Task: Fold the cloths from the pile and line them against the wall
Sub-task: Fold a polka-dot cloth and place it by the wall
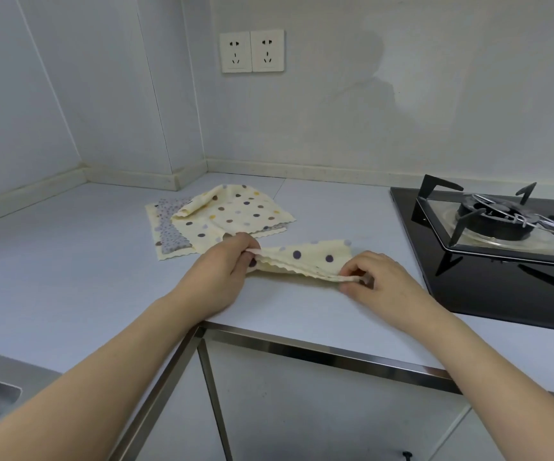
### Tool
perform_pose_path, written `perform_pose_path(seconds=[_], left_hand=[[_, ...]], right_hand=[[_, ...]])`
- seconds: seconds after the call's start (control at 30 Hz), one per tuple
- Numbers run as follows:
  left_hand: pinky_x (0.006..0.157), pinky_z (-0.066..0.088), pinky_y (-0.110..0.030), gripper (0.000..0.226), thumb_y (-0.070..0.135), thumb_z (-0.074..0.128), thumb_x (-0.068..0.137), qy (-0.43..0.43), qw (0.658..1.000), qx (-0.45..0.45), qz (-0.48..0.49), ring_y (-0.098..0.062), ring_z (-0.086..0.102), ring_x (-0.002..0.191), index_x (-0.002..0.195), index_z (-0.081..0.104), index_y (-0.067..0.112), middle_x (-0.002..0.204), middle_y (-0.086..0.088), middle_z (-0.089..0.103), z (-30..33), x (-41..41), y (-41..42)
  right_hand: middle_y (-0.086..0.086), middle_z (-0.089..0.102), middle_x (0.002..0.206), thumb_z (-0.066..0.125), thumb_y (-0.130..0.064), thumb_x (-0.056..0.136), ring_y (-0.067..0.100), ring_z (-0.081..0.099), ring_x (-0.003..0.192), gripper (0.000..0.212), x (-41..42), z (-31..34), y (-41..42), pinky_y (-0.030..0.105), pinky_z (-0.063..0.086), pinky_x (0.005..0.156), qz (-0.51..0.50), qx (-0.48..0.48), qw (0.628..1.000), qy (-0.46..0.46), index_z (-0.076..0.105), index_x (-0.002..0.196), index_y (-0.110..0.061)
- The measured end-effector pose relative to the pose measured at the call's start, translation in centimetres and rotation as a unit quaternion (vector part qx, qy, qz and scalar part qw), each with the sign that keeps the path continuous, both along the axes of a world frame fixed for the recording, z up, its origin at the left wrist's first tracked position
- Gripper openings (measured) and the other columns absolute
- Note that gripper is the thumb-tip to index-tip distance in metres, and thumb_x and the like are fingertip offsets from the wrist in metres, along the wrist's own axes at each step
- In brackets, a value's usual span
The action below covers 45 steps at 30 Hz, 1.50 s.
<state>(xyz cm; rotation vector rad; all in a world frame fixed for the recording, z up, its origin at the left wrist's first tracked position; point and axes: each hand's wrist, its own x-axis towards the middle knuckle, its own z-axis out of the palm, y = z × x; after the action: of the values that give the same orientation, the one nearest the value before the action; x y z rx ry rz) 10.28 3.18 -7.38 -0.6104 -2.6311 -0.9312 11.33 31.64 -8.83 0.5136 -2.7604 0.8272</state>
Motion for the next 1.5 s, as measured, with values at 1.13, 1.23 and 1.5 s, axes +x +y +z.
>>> perform_pose_path(seconds=[1.13, 1.23, 1.5], left_hand=[[0.061, 0.048, -0.029, 0.008, 0.028, 0.054, 0.096, 0.012, 0.999, 0.008, 0.049, -0.004, 0.057, 0.068, 0.093, 0.061, 0.030, 0.083, 0.024, 0.064, 5.2, 2.9, 1.6], [0.051, 0.040, -0.013, 0.012, 0.033, 0.064, 0.091, -0.019, 0.998, 0.015, 0.049, -0.003, 0.056, 0.057, 0.079, 0.065, 0.030, 0.072, 0.022, 0.060, 5.8, 3.0, 1.5], [0.050, 0.044, -0.019, 0.022, 0.041, 0.067, 0.086, -0.032, 0.996, 0.029, 0.076, -0.006, 0.059, 0.048, 0.075, 0.065, 0.023, 0.070, 0.004, 0.064, 6.5, 3.3, 2.1]], right_hand=[[0.006, 0.067, 0.078, 0.066, -0.017, 0.089, 0.013, 0.057, 0.071, 0.011, 2.2, 5.7, 1.7, 0.031, 0.046, 0.075, -0.081, -0.265, 0.960, 0.042, 0.067, 0.078, -0.019], [0.001, 0.068, 0.080, 0.062, -0.014, 0.092, 0.013, 0.059, 0.075, 0.014, 2.0, 7.1, 2.3, 0.032, 0.046, 0.078, -0.084, -0.263, 0.959, 0.064, 0.067, 0.080, -0.020], [-0.002, 0.067, 0.084, 0.052, -0.011, 0.096, 0.017, 0.059, 0.083, 0.015, 2.5, 8.0, 2.5, 0.030, 0.044, 0.077, -0.092, -0.210, 0.969, 0.091, 0.066, 0.090, -0.016]])
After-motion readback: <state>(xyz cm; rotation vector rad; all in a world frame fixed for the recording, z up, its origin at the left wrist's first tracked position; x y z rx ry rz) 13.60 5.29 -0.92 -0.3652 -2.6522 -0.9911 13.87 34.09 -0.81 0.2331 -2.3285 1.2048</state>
